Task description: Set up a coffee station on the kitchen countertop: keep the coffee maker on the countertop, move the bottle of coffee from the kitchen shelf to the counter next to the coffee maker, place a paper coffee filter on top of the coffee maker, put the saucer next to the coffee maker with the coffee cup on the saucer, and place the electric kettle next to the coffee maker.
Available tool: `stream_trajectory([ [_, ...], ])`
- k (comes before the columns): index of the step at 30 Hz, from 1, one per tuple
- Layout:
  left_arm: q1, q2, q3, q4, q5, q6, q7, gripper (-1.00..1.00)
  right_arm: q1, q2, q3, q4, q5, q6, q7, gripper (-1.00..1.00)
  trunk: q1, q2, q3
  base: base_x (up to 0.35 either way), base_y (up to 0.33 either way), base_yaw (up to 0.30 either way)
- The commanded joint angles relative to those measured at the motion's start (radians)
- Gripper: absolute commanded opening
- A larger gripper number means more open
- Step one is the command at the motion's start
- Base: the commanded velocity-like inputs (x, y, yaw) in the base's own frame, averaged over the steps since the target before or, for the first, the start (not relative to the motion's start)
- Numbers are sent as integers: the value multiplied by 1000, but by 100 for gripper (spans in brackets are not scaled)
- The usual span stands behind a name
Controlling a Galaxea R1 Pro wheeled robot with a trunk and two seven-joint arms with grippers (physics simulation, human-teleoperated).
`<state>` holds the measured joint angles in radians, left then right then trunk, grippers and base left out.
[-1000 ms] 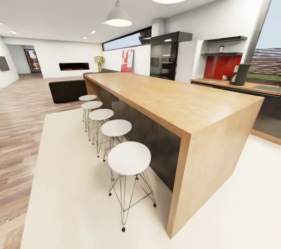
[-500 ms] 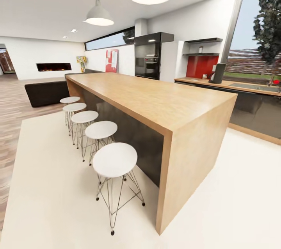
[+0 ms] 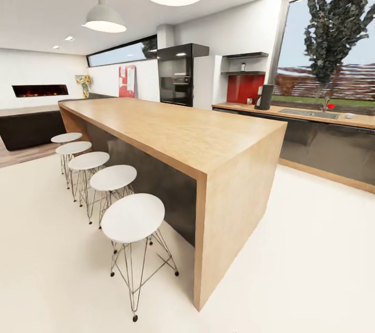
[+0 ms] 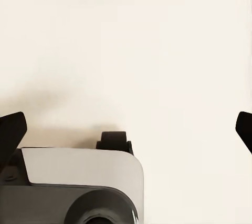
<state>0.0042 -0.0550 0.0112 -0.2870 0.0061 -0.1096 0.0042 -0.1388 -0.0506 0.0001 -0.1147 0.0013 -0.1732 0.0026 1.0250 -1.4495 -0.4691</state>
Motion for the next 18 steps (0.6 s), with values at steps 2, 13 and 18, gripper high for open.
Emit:
stream_trajectory([
  [2,0,0,1,-1,1,-1,0,100,-1,0,0,1,0,-4,0,100,0,0,-1,0,0,-257],
  [13,0,0,1,-1,1,-1,0,100,-1,0,0,1,2,-5,1,100,0,0,-1,1,0,-257],
  [18,0,0,1,-1,0,-1,0,100,-1,0,0,1,2,-5,-1,100,0,0,-1,137,-89,-211],
])
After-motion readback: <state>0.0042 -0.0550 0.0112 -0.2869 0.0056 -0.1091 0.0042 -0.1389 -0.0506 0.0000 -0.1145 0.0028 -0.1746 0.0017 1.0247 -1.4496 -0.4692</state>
